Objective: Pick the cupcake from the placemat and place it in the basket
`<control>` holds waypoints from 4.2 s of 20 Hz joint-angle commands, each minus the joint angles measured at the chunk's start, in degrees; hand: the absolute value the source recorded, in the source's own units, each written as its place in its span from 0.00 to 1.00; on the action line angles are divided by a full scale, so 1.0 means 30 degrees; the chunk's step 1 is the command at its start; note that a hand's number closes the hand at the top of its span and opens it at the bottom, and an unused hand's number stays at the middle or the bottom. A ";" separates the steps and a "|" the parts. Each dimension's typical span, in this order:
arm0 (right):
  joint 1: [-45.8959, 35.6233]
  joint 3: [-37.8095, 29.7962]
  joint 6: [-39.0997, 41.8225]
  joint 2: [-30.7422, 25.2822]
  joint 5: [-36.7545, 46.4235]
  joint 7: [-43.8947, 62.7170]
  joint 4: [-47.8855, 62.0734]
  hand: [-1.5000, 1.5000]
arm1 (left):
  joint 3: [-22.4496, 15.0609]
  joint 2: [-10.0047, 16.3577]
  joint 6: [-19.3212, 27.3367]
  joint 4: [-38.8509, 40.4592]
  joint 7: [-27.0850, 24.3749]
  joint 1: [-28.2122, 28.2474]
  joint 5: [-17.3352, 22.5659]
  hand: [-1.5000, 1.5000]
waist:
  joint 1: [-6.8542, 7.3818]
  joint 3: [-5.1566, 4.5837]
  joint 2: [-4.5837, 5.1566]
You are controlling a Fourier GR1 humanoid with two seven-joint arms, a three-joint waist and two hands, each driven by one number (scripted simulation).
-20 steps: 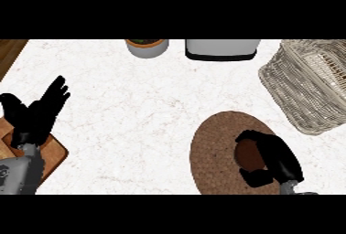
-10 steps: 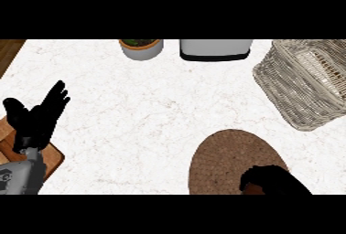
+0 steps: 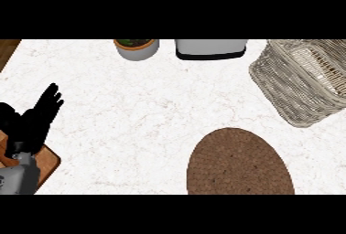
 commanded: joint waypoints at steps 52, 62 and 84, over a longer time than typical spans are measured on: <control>-1.0778 -0.8258 -0.0718 -0.9277 -2.2961 0.5831 0.7477 1.00 | -0.1170 -0.0951 -0.0052 0.0214 0.0817 -0.2161 -0.0747 0.50 | 0.2138 0.0020 0.0448; -1.8526 -0.4537 -0.1232 -0.5089 -1.9311 0.7507 1.4780 0.00 | -0.0434 -0.0474 -0.0610 0.1106 0.0477 -0.2425 -0.0242 0.50 | 0.1941 0.0002 0.0413; -2.5289 -0.9899 0.8553 -0.6936 -2.1654 0.8148 2.9795 0.00 | -0.0763 -0.0913 -0.0447 0.0232 0.0003 -0.1338 -0.0668 0.50 | 0.1990 0.0118 0.0629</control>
